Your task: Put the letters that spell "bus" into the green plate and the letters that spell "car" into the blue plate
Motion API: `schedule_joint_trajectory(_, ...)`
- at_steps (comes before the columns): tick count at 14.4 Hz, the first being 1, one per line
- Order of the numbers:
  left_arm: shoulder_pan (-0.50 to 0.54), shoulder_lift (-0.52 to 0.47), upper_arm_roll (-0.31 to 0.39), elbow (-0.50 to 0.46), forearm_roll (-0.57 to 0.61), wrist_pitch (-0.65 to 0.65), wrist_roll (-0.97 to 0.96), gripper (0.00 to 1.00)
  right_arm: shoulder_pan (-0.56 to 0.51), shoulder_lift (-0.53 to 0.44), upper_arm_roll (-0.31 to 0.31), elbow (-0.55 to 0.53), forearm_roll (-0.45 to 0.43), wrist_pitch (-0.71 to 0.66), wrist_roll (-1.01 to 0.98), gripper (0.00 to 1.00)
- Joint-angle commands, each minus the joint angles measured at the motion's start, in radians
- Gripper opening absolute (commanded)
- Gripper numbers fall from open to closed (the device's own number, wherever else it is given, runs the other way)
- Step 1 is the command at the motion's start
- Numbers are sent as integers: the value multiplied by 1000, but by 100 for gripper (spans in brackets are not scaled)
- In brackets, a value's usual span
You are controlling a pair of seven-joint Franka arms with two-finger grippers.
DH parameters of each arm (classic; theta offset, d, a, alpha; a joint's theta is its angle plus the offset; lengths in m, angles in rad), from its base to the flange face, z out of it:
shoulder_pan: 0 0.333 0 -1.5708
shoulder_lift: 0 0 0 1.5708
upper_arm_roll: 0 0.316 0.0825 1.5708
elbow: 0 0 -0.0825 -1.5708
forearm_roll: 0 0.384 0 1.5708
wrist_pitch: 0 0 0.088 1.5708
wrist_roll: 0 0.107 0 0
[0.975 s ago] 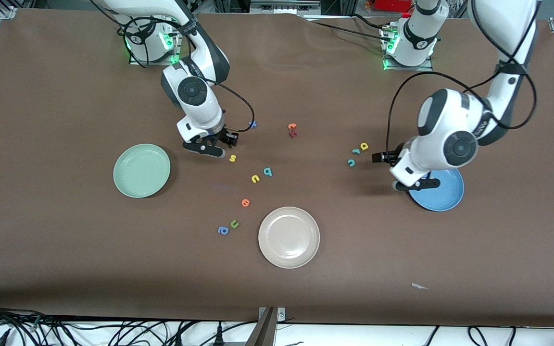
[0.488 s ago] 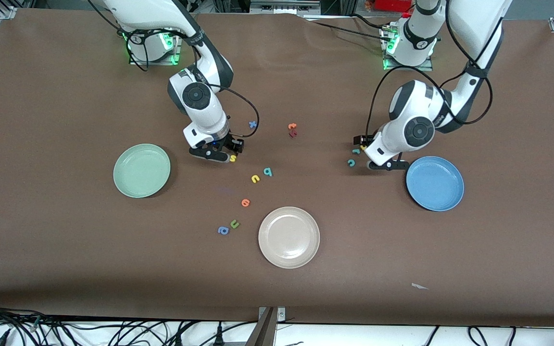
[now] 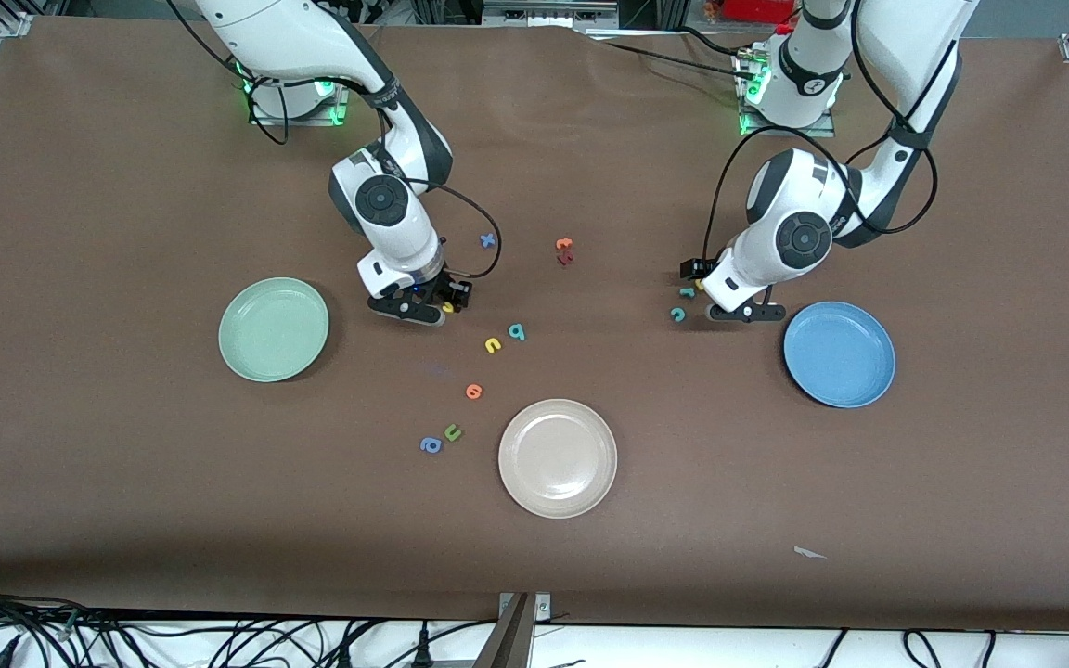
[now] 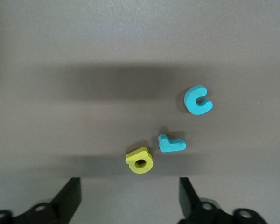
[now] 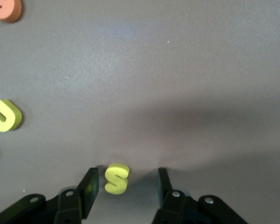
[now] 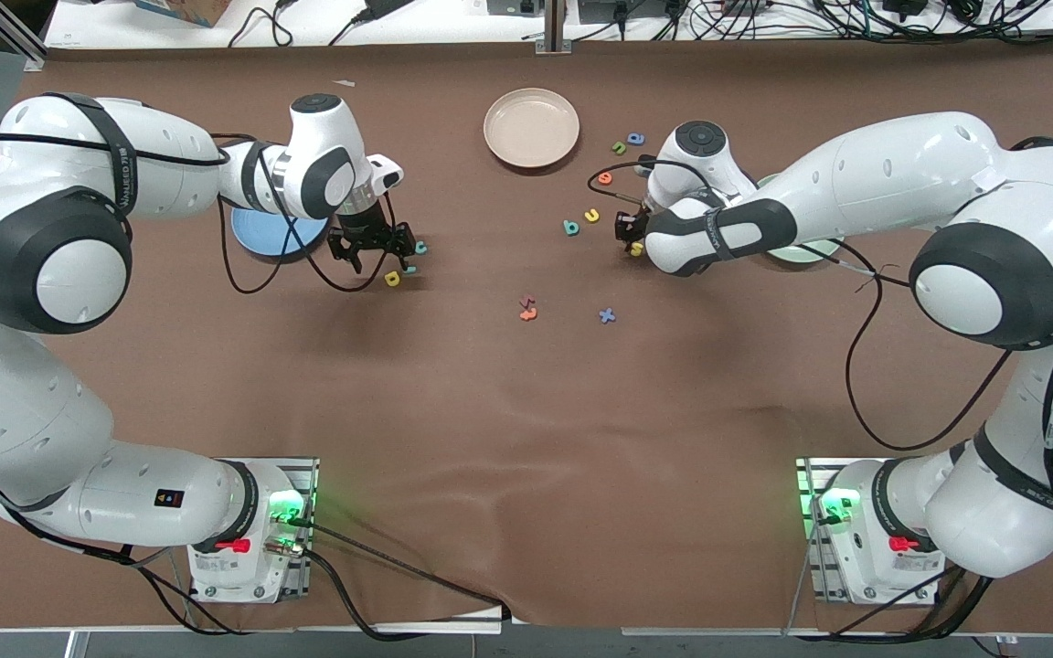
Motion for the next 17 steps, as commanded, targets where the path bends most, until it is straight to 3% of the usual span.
schedule_joint_trajectory(1, -1, -13, -6, -40, -21, 40, -3, 72, 11, 26, -13, 18, -11, 32, 10, 52)
schedule_joint_trajectory(3, -1, -9, -6, -44, -25, 49, -9, 72, 11, 45, -13, 18, -14, 48, 10, 47)
schedule_joint_trajectory(9, -6, 33, -6, -44, -37, 143, -58, 72, 37, 71, -12, 39, -14, 48, 14, 47)
schedule_joint_trajectory(14, -16, 39, -6, -45, -37, 143, -69, 63, 39, 69, -12, 39, -15, 43, 8, 27)
schedule_joint_trajectory(17, -16, 39, -8, -45, -37, 143, -70, 61, 37, 60, -13, 38, -17, 37, 0, 25)
